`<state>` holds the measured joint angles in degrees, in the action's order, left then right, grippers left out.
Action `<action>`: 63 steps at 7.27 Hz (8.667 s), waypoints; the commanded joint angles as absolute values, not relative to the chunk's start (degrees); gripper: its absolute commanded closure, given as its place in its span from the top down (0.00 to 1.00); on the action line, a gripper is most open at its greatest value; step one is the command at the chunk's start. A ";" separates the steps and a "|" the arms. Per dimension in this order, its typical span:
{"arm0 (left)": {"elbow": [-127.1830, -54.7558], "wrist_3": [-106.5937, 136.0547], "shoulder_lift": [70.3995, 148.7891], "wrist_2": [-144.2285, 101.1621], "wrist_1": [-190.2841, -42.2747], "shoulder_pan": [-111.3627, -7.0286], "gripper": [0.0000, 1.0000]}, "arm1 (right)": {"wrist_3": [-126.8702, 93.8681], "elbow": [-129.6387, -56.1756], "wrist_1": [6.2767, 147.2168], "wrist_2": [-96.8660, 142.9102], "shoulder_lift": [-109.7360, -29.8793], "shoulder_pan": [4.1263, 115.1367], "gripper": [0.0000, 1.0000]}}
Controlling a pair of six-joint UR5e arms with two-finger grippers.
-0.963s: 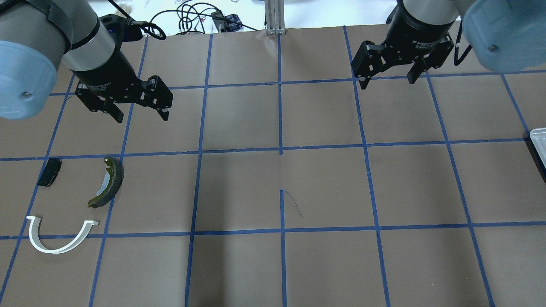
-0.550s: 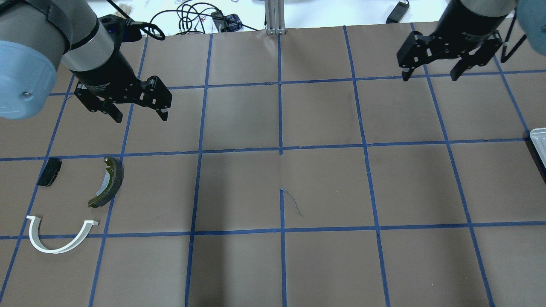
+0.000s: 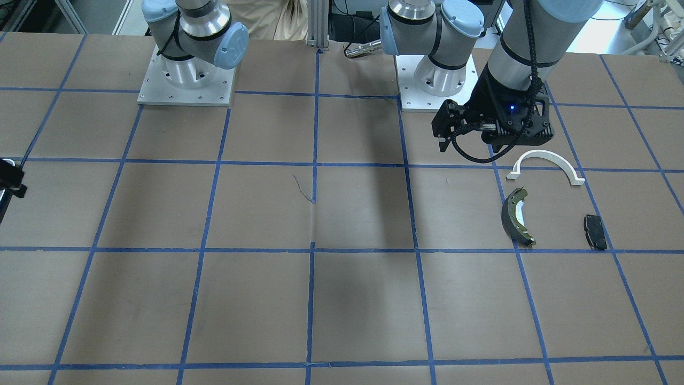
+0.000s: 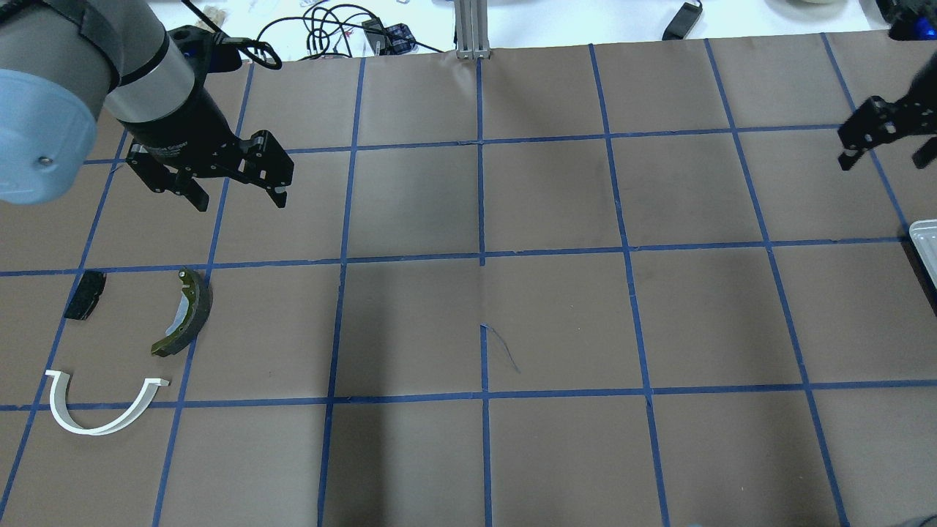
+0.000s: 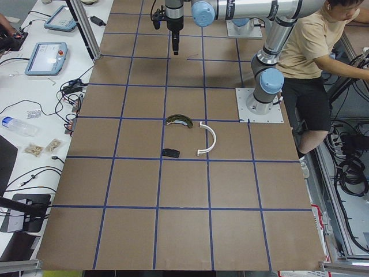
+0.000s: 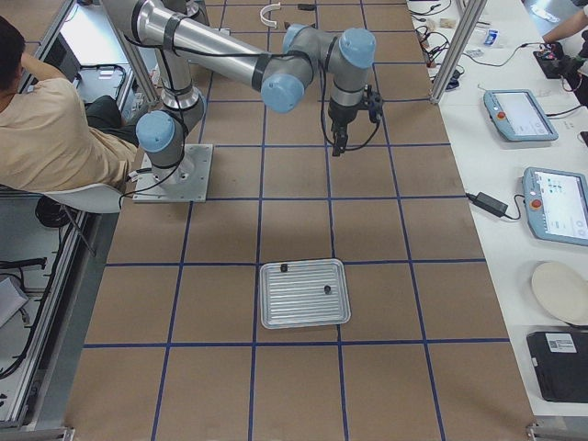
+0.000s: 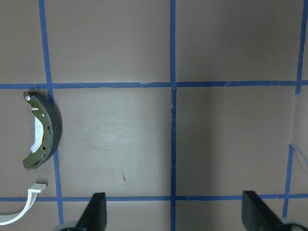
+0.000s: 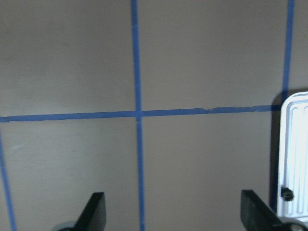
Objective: Place bearing gear from tray to pile
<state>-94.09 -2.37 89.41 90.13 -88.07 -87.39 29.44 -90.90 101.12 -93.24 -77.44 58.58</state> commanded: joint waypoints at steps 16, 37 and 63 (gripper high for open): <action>-96.15 -2.46 88.59 90.09 -87.01 -87.19 1.00 | 52.38 -90.44 128.41 -90.26 -54.14 39.55 0.19; -96.24 -2.20 90.43 90.26 -85.09 -86.75 1.00 | -10.69 -101.60 129.55 -95.63 -69.33 103.26 1.00; -114.44 18.72 110.92 88.24 -47.90 -104.77 0.00 | 129.47 -114.78 139.92 -96.68 -67.50 35.24 0.76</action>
<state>-114.73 18.78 111.28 88.18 -47.91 -104.89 129.34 -114.50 139.95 -96.92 -67.70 35.38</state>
